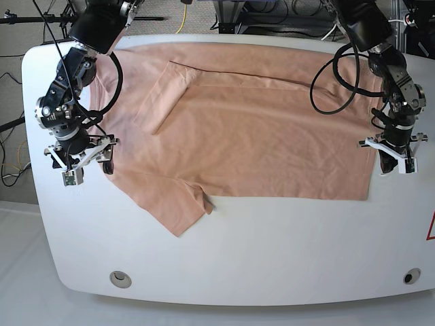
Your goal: Fold the T-shirt properly
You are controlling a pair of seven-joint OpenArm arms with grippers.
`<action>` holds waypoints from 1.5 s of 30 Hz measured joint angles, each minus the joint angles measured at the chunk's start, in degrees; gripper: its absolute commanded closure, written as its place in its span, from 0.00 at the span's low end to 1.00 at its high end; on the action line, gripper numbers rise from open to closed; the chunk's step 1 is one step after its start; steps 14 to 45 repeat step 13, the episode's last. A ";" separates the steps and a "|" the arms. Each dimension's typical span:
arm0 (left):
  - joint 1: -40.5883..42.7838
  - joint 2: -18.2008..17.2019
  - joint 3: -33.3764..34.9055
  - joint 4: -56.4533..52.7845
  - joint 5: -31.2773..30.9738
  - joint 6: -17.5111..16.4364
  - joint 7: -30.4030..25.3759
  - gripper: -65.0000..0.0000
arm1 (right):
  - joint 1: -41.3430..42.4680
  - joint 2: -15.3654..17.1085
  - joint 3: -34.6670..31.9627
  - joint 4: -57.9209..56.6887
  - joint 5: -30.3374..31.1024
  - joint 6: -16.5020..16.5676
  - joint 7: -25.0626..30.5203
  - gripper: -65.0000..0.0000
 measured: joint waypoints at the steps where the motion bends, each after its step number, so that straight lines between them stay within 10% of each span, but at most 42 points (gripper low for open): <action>1: -0.35 -0.39 -0.17 -0.68 0.11 0.17 0.07 1.00 | 0.00 0.00 -0.04 -0.02 -0.31 0.20 0.00 0.33; 45: -3.74 -3.34 -2.03 -8.85 0.13 0.13 -0.26 1.00 | 0.13 -0.13 -0.09 -0.02 -0.44 0.52 0.09 0.33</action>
